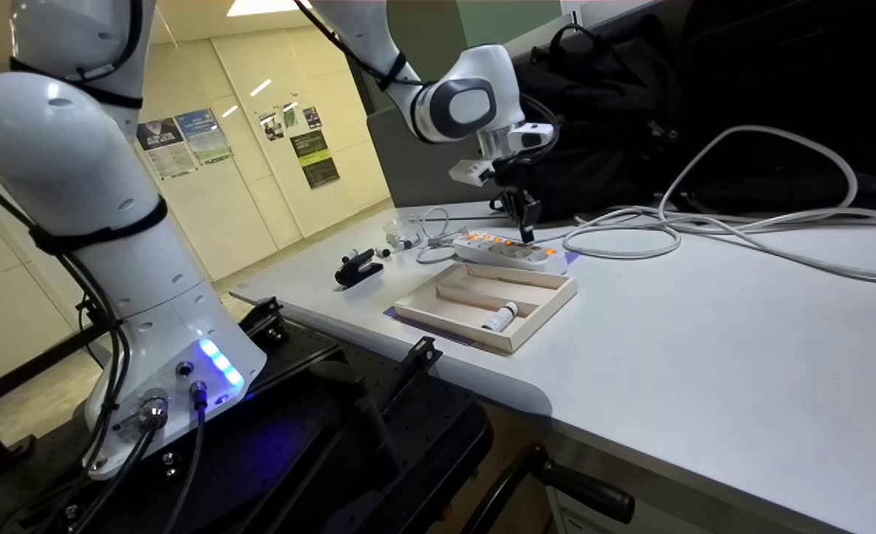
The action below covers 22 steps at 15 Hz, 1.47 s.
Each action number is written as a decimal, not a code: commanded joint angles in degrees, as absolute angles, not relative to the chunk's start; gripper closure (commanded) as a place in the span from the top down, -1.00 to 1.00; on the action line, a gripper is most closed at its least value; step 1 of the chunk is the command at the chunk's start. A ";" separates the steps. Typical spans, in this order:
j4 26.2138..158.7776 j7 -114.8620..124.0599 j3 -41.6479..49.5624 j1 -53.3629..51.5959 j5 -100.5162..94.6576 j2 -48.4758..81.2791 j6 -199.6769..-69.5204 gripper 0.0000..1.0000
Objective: Turn on the fourth and sixth switches on the extension cord
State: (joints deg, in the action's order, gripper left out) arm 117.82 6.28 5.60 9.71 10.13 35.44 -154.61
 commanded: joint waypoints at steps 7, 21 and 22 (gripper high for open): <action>112.31 5.82 6.43 11.98 10.28 35.23 -144.64 -1.00; 111.29 6.96 8.10 9.81 7.39 38.14 -141.87 -1.00; 111.32 6.96 8.12 9.82 7.38 38.14 -141.89 -1.00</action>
